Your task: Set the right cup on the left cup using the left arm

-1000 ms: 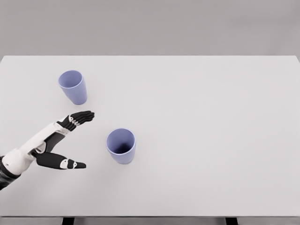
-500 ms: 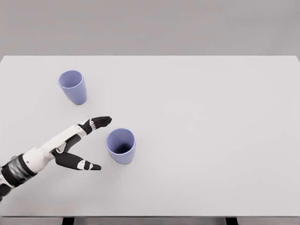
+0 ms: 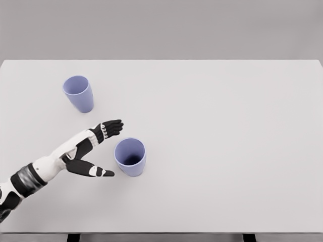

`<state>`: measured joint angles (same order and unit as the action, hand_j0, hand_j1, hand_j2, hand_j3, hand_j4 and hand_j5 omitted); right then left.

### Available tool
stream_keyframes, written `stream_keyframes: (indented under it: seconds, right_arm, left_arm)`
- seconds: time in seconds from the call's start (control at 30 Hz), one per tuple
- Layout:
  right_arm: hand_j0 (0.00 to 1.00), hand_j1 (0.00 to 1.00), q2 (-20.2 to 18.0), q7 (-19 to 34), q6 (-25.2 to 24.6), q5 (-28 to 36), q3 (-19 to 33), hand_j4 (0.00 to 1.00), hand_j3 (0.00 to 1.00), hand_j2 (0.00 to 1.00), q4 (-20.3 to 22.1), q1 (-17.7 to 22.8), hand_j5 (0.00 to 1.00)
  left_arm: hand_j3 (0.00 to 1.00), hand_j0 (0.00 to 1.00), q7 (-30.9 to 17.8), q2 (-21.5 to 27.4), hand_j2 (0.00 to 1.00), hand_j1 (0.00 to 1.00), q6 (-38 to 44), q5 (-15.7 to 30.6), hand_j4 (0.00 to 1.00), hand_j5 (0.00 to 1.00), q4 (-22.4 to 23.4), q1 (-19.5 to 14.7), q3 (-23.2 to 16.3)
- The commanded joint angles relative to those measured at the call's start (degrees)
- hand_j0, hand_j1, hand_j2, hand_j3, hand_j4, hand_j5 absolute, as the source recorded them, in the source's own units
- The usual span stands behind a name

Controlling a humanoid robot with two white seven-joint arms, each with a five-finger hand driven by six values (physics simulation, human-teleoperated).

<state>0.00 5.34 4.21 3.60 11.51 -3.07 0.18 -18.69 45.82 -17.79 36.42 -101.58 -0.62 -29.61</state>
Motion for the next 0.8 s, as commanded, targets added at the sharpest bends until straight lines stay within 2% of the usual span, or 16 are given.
stream_keyframes:
  seconds: [0.0,0.37,0.77]
  right_arm:
    - [1.00,1.00,0.0,-0.1,0.0,0.0,0.0,1.00,1.00,1.00,0.0,0.0,1.00]
    - [1.00,1.00,0.0,0.0,0.0,0.0,0.0,1.00,1.00,1.00,0.0,0.0,1.00]
    - [1.00,1.00,0.0,-0.1,0.0,0.0,0.0,1.00,1.00,1.00,0.0,0.0,1.00]
  left_arm:
    - [1.00,1.00,0.1,-1.5,1.00,1.00,1.2,0.1,1.00,1.00,0.1,0.0,-0.4]
    - [1.00,1.00,0.1,-4.0,1.00,1.00,4.1,-2.7,1.00,1.00,0.2,-0.8,-1.2]
    - [1.00,1.00,0.1,-5.4,1.00,1.00,4.9,-2.9,1.00,1.00,0.5,-1.8,-1.9]
